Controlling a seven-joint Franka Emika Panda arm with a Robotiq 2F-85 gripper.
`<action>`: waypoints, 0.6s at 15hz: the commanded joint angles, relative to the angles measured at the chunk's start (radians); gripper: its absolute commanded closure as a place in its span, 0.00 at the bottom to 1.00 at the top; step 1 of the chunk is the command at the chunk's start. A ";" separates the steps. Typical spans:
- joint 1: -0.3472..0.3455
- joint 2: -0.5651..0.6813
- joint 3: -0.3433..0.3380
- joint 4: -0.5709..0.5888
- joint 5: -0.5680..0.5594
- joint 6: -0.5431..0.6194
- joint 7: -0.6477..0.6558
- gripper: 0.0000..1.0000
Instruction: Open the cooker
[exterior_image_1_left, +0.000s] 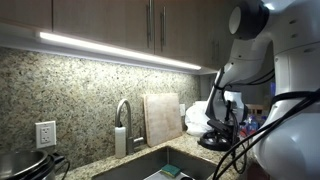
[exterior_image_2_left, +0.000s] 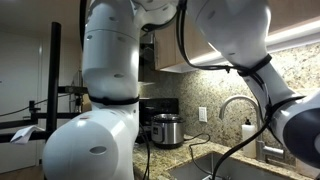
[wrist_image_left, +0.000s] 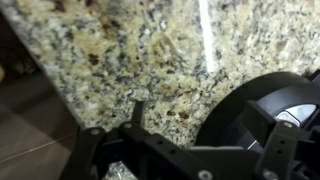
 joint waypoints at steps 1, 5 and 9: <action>-0.022 -0.163 -0.042 -0.020 -0.257 -0.221 -0.007 0.00; -0.002 -0.303 -0.040 0.022 -0.467 -0.446 -0.049 0.00; 0.021 -0.432 0.018 -0.016 -0.563 -0.541 -0.103 0.00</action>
